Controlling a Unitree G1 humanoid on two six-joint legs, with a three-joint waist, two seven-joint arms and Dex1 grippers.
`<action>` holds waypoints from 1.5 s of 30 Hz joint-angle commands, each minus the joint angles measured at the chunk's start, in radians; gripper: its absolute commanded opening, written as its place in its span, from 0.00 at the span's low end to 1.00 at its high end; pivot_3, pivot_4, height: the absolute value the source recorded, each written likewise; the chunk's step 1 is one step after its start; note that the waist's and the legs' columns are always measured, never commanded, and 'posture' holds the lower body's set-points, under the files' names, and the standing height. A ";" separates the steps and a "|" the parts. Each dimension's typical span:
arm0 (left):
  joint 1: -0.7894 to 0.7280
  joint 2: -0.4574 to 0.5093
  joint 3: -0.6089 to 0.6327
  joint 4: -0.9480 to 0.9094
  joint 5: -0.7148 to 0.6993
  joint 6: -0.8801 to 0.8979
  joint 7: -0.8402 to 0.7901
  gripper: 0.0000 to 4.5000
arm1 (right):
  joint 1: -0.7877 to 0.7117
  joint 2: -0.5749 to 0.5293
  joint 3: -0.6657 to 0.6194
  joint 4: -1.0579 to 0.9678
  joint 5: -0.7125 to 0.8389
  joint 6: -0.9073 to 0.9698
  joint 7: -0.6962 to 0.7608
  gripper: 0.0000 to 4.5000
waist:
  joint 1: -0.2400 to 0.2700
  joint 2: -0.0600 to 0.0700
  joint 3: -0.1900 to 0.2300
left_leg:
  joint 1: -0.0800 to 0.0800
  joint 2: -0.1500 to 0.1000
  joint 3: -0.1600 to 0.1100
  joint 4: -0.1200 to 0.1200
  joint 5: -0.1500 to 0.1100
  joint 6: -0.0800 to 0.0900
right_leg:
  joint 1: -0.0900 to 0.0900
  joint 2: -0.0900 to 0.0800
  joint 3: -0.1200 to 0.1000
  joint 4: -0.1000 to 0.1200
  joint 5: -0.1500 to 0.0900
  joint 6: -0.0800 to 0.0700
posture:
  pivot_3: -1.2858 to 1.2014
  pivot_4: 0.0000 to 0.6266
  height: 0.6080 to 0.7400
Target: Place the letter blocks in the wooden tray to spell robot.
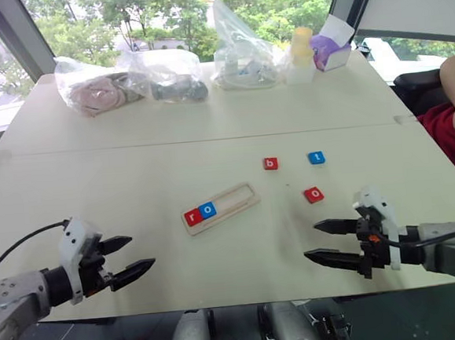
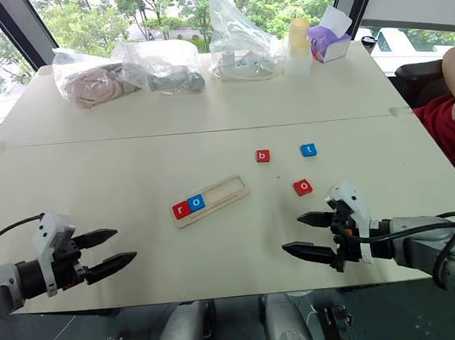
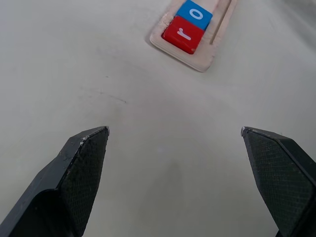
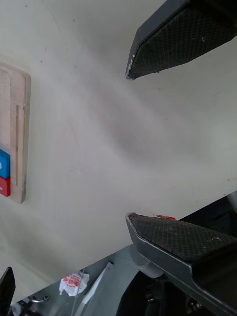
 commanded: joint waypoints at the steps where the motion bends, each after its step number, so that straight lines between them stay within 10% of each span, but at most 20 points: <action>1: -0.001 -0.003 0.030 -0.021 -0.003 -0.025 0.003 1.00 | -0.017 -0.013 -0.005 0.003 0.002 -0.021 0.014 0.99 | 0.000 0.000 0.000 | 0.000 0.000 0.000 0.000 0.000 0.000 | 0.000 0.000 0.000 0.000 0.000 0.000 | 0.52 0.24 1.00; 36: -0.024 0.049 0.021 -0.006 0.037 -0.026 0.027 1.00 | -0.079 0.002 0.059 0.025 -0.015 -0.022 -0.013 0.99 | 0.000 0.000 0.000 | 0.000 0.000 0.000 0.000 0.000 0.000 | -0.001 0.000 0.000 0.000 0.000 0.000 | 0.52 0.24 1.00; 45: -0.265 0.114 -0.228 0.150 0.185 -0.154 -0.064 1.00 | -0.185 0.043 0.151 -0.022 -0.027 -0.018 -0.085 0.99 | 0.000 0.000 0.000 | -0.001 0.000 0.000 0.000 0.000 0.000 | -0.001 0.000 0.000 0.000 0.000 0.000 | 0.52 0.24 1.00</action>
